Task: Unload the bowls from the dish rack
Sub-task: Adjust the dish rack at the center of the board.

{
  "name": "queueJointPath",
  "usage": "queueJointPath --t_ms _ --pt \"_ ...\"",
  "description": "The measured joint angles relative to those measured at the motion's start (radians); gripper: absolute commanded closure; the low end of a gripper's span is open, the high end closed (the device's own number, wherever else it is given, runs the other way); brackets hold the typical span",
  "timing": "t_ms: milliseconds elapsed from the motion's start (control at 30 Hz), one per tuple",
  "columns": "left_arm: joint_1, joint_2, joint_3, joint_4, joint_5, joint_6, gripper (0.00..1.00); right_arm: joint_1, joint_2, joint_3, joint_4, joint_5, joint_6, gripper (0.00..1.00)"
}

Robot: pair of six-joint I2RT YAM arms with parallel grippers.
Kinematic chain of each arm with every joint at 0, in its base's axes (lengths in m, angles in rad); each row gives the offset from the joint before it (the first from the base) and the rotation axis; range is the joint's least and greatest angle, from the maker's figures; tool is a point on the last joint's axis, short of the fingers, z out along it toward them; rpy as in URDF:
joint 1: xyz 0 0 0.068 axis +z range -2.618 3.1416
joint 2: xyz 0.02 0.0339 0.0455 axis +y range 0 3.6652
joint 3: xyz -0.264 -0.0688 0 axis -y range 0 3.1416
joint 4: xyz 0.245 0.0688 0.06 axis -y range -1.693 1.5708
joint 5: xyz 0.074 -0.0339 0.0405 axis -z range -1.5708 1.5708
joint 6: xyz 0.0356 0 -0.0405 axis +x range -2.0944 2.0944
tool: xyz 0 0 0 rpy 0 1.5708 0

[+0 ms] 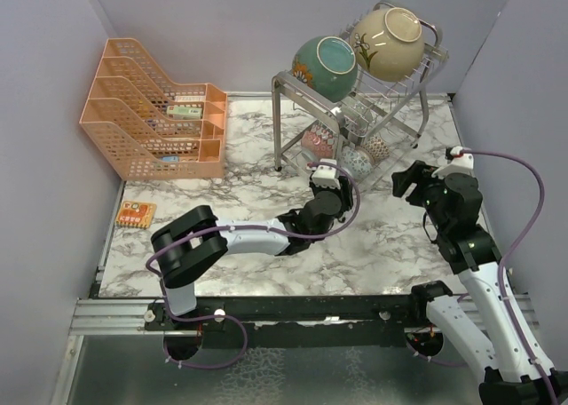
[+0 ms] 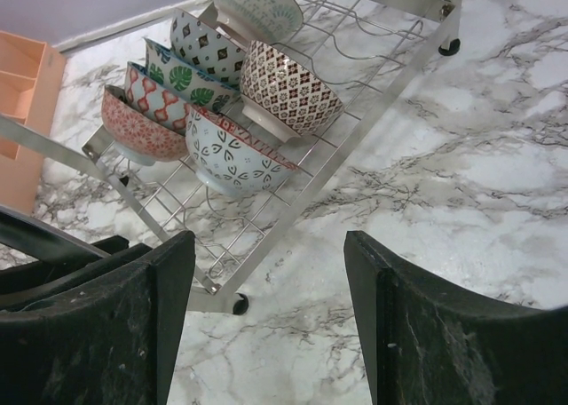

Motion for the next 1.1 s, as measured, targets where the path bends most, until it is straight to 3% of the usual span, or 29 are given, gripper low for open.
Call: queueJointPath --t_ms 100,467,1100 --pt "-0.007 0.000 0.023 -0.045 -0.018 -0.022 0.61 0.000 0.008 0.000 0.000 -0.002 -0.003 0.31" --pt "0.021 -0.073 -0.014 -0.145 -0.024 -0.111 0.61 0.000 0.032 -0.001 0.001 -0.033 -0.006 0.27" --pt "0.343 -0.347 -0.168 -0.385 0.077 -0.150 0.61 0.000 0.106 -0.003 0.021 -0.206 -0.016 0.20"
